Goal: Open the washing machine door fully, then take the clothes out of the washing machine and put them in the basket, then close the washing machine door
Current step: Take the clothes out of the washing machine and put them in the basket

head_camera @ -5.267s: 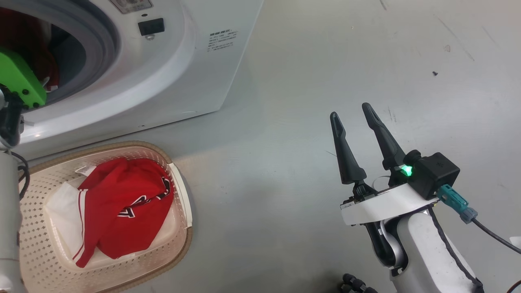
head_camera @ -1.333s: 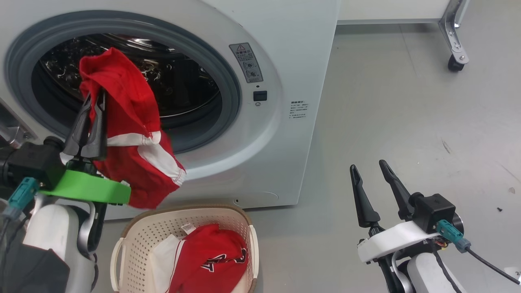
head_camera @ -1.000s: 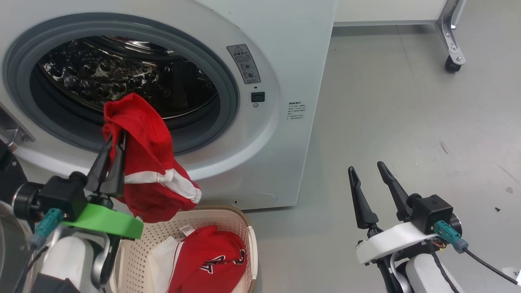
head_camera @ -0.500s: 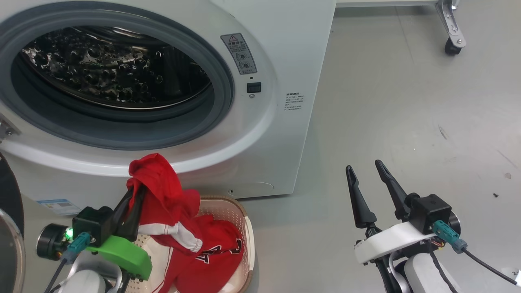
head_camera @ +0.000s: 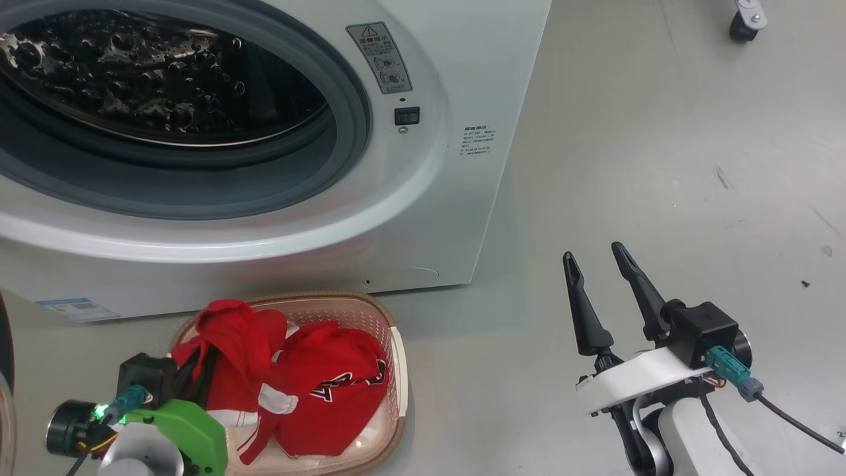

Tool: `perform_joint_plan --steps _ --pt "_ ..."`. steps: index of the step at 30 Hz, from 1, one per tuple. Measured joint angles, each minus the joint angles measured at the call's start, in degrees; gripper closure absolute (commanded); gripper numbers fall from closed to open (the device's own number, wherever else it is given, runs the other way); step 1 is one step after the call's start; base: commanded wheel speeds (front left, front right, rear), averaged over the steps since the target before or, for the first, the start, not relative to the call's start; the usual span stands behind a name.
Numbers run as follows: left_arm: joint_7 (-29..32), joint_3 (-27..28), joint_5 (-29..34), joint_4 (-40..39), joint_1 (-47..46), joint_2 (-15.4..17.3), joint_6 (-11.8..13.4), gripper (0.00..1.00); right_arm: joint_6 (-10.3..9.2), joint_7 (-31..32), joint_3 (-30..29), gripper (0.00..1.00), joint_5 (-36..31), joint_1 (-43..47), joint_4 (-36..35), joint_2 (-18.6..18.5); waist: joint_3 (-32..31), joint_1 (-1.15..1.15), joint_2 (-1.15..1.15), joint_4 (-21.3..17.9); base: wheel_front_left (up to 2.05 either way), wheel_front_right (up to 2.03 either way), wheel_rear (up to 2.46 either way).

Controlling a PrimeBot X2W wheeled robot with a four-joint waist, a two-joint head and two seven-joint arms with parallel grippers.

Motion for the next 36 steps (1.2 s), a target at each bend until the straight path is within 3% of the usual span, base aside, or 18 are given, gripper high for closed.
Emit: perform_joint_plan --steps 10,18,36 --pt "3.9 1.0 0.1 6.0 -0.9 1.1 2.0 1.00 0.00 0.0 0.4 0.00 -0.8 -1.5 -0.4 0.0 3.5 0.00 0.00 -0.4 0.00 0.00 0.00" --pt "5.4 0.5 0.5 9.3 -4.1 1.5 2.0 1.00 -0.01 0.0 0.6 0.00 -1.0 -2.5 -1.0 0.0 6.7 0.00 0.00 -1.7 0.00 0.00 0.00" --pt "7.5 -1.1 0.3 14.9 -13.2 -1.4 1.2 1.00 -1.07 0.0 2.0 0.00 -0.3 -6.1 -3.4 0.0 14.7 0.00 0.00 -6.0 0.00 0.00 0.00"
